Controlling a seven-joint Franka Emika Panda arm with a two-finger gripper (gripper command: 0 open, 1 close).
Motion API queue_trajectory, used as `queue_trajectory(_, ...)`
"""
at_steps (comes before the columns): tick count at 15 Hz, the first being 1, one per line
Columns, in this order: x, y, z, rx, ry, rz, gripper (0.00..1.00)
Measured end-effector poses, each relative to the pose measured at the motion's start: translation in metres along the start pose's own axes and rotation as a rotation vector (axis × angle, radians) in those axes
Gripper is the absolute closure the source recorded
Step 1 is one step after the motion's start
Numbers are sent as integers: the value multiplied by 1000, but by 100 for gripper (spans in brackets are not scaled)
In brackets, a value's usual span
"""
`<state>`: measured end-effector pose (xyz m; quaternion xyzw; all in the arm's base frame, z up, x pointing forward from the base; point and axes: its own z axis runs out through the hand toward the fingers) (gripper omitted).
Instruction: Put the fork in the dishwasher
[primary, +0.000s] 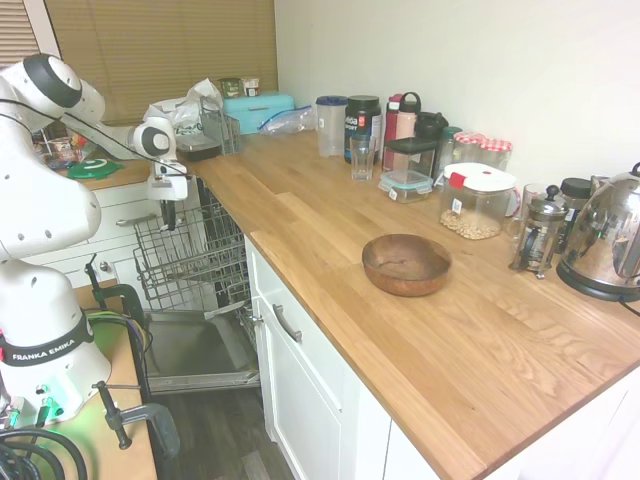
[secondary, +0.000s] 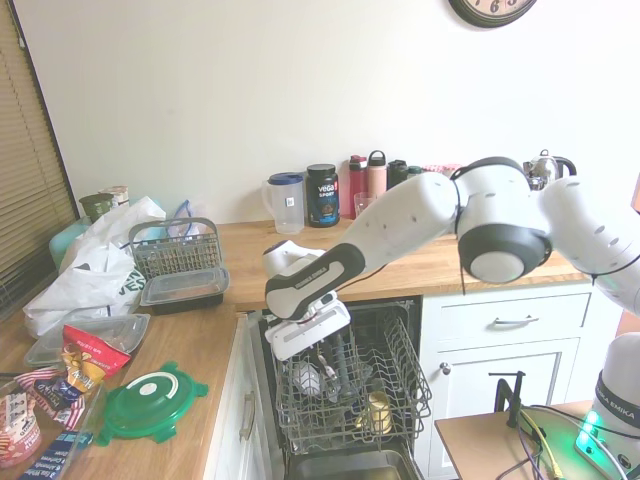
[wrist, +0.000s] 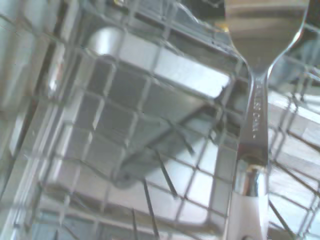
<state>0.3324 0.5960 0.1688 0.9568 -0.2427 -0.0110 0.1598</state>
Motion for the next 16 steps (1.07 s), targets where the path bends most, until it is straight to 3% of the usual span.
queue_trajectory(5,12,-7,-10,12,-3,16,0)
queue_trajectory(9,15,8,-43,55,48,28,0)
queue_trajectory(12,42,57,-122,159,67,57,0)
queue_trajectory(14,64,110,-189,260,46,72,0)
queue_trajectory(16,93,166,-231,353,15,87,0)
